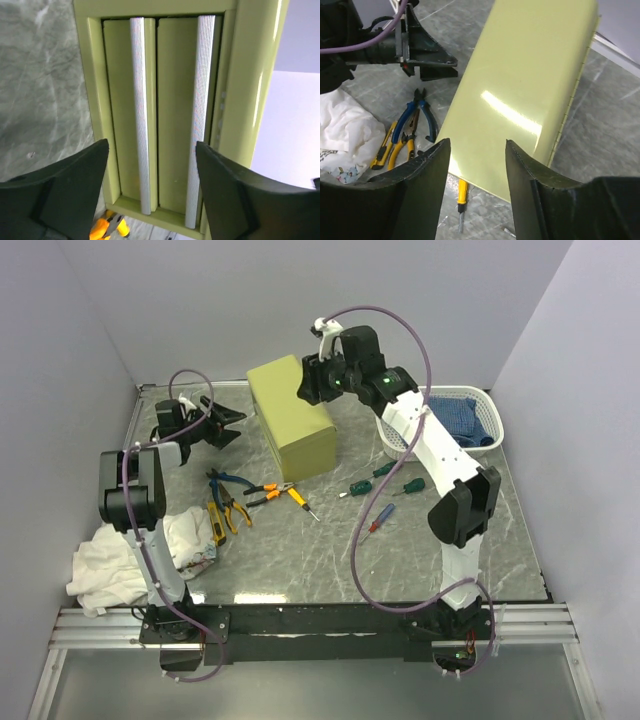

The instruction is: Sort the tools into containers

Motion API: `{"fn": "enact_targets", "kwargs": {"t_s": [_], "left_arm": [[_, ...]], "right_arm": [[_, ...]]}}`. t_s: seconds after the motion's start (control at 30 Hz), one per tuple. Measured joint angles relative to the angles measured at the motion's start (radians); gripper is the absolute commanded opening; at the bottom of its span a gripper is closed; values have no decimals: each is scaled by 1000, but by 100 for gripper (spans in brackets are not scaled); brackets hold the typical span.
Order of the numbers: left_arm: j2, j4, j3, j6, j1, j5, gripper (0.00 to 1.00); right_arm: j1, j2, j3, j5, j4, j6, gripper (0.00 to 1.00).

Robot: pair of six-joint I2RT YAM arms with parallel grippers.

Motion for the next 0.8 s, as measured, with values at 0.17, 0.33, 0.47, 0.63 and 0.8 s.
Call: {"fn": "enact_targets", "kwargs": {"t_s": [0.17,0.33,0.47,0.63,0.8], "left_arm": [[48,142,9,-90,-1,36,57],[104,245,37,-149,-14,57,49],[136,303,54,-178,-44,77,48],[175,356,91,-205,-90,84,44],[210,387,134,-216,-102,89,42]], "right_arm": [[0,48,-5,-43,6,-8,56],[-8,96,-12,-133,-21,-38,63],[-26,116,-19,-174,-34,-26,71],[-47,119,-24,-201,-34,-26,71],[-52,119,-48,-208,-23,-27,72]]}}
